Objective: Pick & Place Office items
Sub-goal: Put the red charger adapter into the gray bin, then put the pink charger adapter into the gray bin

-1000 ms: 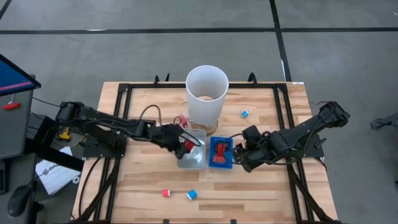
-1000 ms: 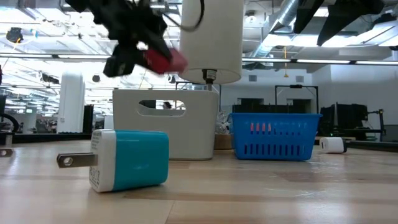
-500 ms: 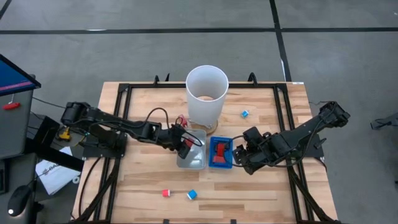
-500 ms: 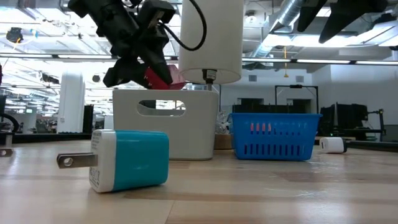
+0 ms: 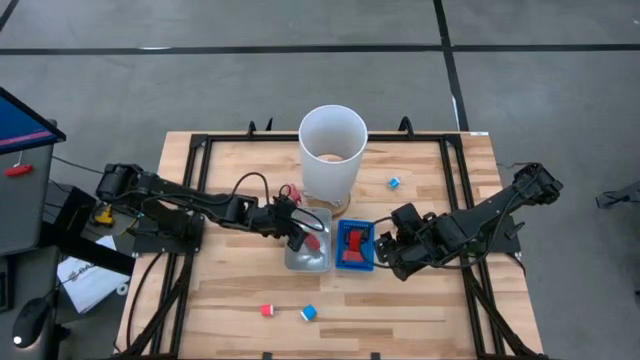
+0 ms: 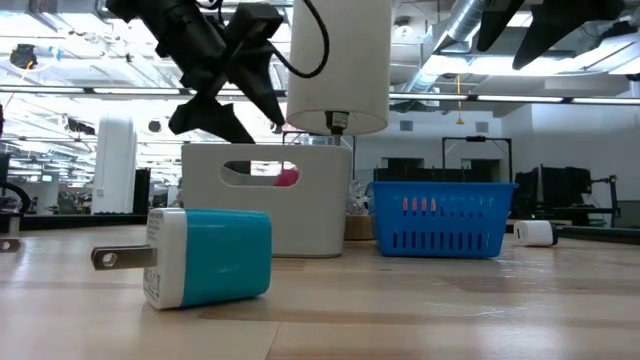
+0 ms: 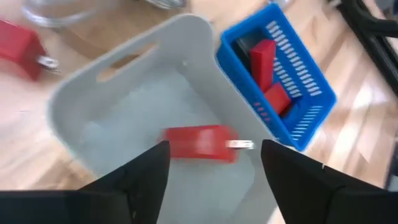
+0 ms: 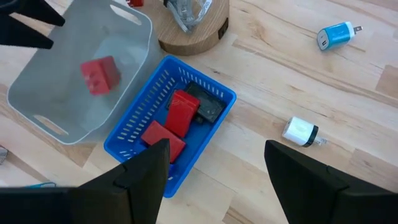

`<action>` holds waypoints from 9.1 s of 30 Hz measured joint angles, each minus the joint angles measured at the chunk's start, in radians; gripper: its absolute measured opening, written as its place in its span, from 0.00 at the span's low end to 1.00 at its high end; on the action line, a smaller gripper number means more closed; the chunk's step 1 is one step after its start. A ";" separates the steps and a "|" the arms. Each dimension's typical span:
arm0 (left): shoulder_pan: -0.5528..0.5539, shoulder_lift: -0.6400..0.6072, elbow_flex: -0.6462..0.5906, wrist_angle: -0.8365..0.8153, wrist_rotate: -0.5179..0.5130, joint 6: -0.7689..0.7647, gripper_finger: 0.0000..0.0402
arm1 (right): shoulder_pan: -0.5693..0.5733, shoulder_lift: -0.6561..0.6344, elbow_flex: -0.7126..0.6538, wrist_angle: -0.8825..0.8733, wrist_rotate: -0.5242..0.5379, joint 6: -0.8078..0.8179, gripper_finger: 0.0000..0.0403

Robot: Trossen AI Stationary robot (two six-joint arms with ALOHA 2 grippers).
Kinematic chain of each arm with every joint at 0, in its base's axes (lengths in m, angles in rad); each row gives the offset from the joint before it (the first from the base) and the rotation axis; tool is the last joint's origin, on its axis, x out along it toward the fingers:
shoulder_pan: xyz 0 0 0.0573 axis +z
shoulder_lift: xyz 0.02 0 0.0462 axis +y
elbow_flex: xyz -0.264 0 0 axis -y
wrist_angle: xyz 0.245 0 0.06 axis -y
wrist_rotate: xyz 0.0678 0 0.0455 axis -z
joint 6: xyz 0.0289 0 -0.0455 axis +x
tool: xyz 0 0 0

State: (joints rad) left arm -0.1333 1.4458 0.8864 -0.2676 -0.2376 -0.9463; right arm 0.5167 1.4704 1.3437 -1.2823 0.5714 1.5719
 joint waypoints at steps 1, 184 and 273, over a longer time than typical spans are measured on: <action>0.000 -0.009 -0.001 -0.010 -0.018 0.000 0.60 | 0.000 0.000 0.000 0.000 0.001 0.000 0.63; -0.023 0.130 -0.072 0.227 -0.163 0.475 0.27 | 0.077 -0.109 0.000 -0.016 0.162 0.304 0.63; -0.665 0.241 -0.099 0.122 -0.071 0.217 0.71 | 0.092 -0.118 0.000 -0.001 0.120 0.277 0.63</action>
State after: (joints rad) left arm -0.7982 1.6863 0.7872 -0.1457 -0.3088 -0.7296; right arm 0.6083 1.3524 1.3436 -1.2834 0.6914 1.8488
